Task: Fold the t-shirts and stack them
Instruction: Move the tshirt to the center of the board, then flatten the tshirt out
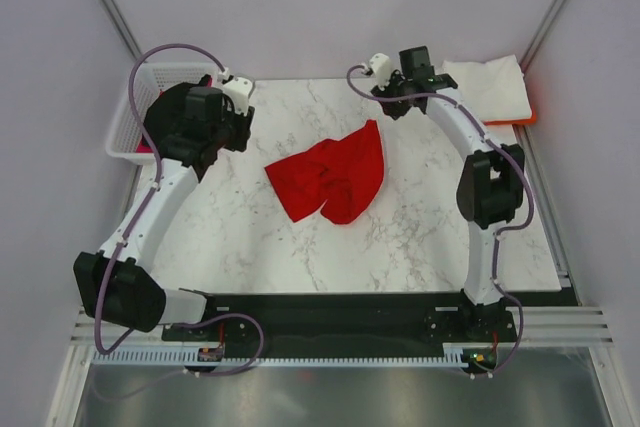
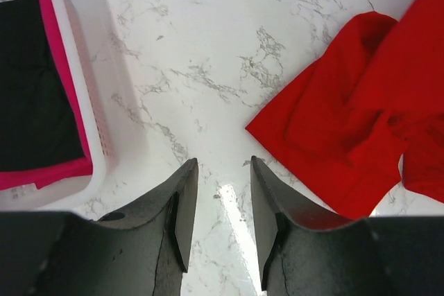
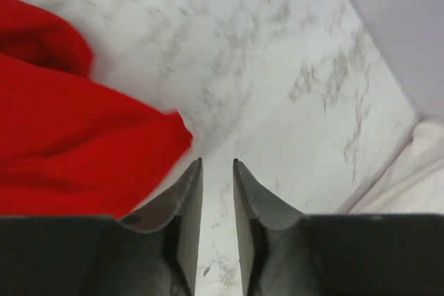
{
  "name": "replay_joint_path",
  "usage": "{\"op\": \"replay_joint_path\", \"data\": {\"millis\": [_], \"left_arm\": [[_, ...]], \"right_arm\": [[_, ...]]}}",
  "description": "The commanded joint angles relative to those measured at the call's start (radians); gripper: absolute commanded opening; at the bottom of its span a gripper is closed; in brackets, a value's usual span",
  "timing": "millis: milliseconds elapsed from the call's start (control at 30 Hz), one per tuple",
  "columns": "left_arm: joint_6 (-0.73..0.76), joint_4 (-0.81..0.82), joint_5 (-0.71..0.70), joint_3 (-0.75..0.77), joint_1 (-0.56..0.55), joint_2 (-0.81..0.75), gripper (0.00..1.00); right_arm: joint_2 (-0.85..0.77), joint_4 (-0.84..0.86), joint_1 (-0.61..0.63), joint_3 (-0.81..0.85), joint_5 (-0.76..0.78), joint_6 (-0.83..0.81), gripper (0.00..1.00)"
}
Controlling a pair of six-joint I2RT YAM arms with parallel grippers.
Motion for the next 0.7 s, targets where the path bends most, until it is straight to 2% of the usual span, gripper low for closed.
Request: {"op": "replay_joint_path", "data": {"millis": [0,33,133,233,267,333,400,567,667], "left_arm": [[0.026,0.001,0.048,0.007,0.001,0.009,0.44],[0.030,-0.001,0.042,0.007,0.001,0.005,0.45],[0.037,-0.002,0.024,-0.016,0.001,-0.015,0.45],[0.036,-0.002,0.022,-0.053,0.008,-0.029,0.45],[0.033,-0.001,0.025,-0.064,0.015,-0.031,0.45],[0.016,-0.002,0.047,-0.088,0.028,-0.034,0.45],[-0.001,-0.005,0.056,-0.099,0.038,-0.031,0.45],[-0.001,-0.024,0.053,-0.090,0.050,-0.029,0.45],[-0.006,-0.025,0.064,-0.096,0.070,-0.034,0.45]], "right_arm": [[0.051,-0.105,-0.096,0.111,0.047,0.053,0.36],[0.038,-0.105,-0.111,0.094,0.034,0.048,0.47],[-0.127,-0.090,-0.115,-0.039,-0.037,-0.017,0.58],[-0.267,-0.006,-0.035,-0.249,-0.069,-0.103,0.60],[-0.346,0.041,0.032,-0.359,-0.056,-0.126,0.60],[-0.423,0.078,0.101,-0.452,-0.049,-0.177,0.58],[-0.443,0.134,0.217,-0.582,-0.045,-0.204,0.57],[-0.417,0.201,0.308,-0.680,-0.029,-0.251,0.49],[-0.361,0.198,0.315,-0.656,-0.049,-0.252,0.47]]}}
